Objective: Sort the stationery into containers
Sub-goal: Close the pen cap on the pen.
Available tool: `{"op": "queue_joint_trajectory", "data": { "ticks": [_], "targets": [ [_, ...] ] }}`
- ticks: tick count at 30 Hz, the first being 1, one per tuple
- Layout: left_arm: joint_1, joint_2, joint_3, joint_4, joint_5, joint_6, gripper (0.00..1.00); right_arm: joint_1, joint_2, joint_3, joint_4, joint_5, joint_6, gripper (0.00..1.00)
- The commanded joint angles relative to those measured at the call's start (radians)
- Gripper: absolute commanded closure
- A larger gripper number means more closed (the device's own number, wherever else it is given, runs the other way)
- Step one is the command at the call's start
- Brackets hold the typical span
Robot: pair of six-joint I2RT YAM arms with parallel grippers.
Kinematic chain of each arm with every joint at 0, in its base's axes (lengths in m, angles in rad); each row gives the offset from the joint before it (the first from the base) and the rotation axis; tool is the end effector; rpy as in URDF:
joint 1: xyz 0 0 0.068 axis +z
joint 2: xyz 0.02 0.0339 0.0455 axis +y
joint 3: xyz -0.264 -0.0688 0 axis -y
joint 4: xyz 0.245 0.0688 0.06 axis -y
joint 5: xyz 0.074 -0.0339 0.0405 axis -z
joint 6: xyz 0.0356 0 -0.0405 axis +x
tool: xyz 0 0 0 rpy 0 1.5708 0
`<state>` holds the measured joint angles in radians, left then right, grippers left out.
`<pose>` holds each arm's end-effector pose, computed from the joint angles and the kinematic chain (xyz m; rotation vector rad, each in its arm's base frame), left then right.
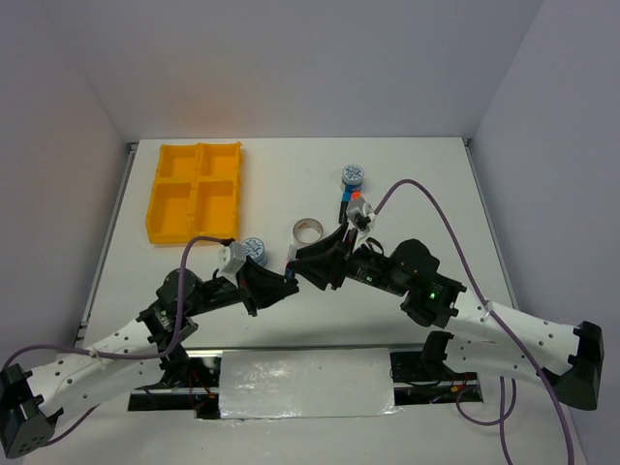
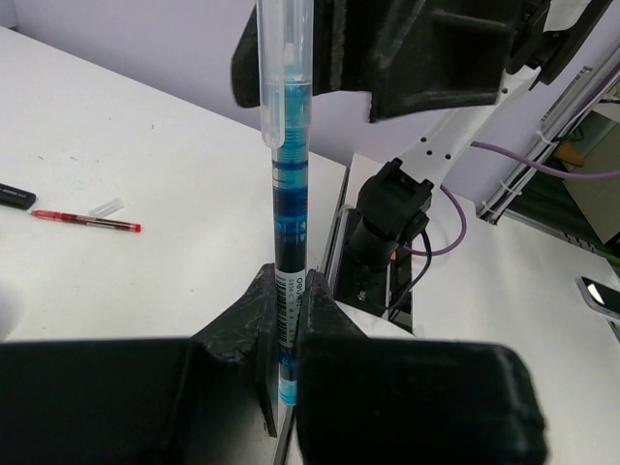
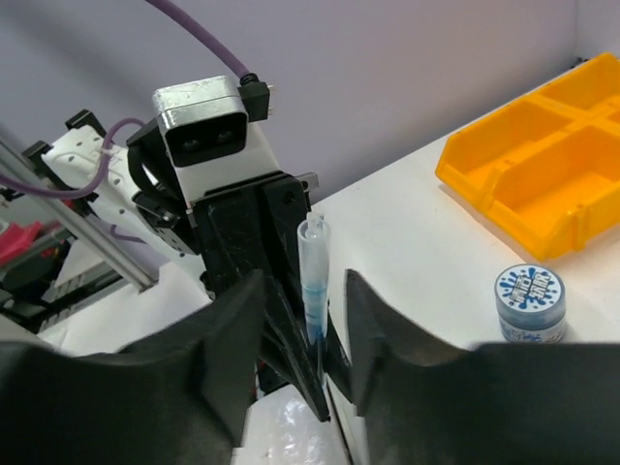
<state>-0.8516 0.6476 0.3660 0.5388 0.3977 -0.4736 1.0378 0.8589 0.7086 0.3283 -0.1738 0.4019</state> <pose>0.0982 -0.1331 0.2895 0.6332 1.3288 -1.3625 0.0994 0.1806 0.3553 -0.6258 1.3947 1.2984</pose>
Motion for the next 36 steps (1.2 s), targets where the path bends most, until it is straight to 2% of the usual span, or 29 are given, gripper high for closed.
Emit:
{"op": "queue_joint_trajectory", "data": {
  "ticks": [1,2,8,10,11,12,19,28,32,36],
  "targets": [
    [-0.012,0.004,-0.002,0.05,0.006,0.02,1.0,-0.005,0.006,0.068,0.022,-0.015,-0.017,0.58],
    [-0.014,0.003,-0.004,0.049,0.007,0.021,1.0,-0.007,0.014,0.072,0.02,-0.015,-0.018,0.66],
    [-0.02,-0.003,-0.013,0.036,0.006,0.024,1.0,-0.009,0.035,0.084,0.023,-0.012,-0.018,0.65],
    [-0.02,-0.012,-0.015,0.033,0.004,0.026,1.0,-0.008,0.04,0.083,0.028,-0.012,-0.017,0.76],
    [-0.02,-0.017,-0.015,0.029,0.004,0.029,1.0,-0.009,0.043,0.08,0.029,-0.009,-0.015,0.91],
    [-0.02,-0.019,-0.015,0.026,0.001,0.029,1.0,-0.009,0.043,0.078,0.032,-0.007,-0.012,1.0],
    [-0.02,-0.029,0.023,0.021,-0.048,0.029,1.0,-0.009,0.061,-0.004,0.09,-0.007,0.008,1.0],
    [-0.02,0.055,0.281,0.004,-0.089,0.078,1.0,0.039,0.163,-0.263,0.297,0.013,0.081,1.0],
    [0.005,0.09,0.366,0.012,-0.054,0.072,1.0,0.062,0.21,-0.287,0.316,0.036,0.091,1.0],
    [0.043,0.096,0.383,0.013,-0.008,0.05,1.0,0.079,0.201,-0.297,0.302,0.071,0.087,1.0]
  ]
}}
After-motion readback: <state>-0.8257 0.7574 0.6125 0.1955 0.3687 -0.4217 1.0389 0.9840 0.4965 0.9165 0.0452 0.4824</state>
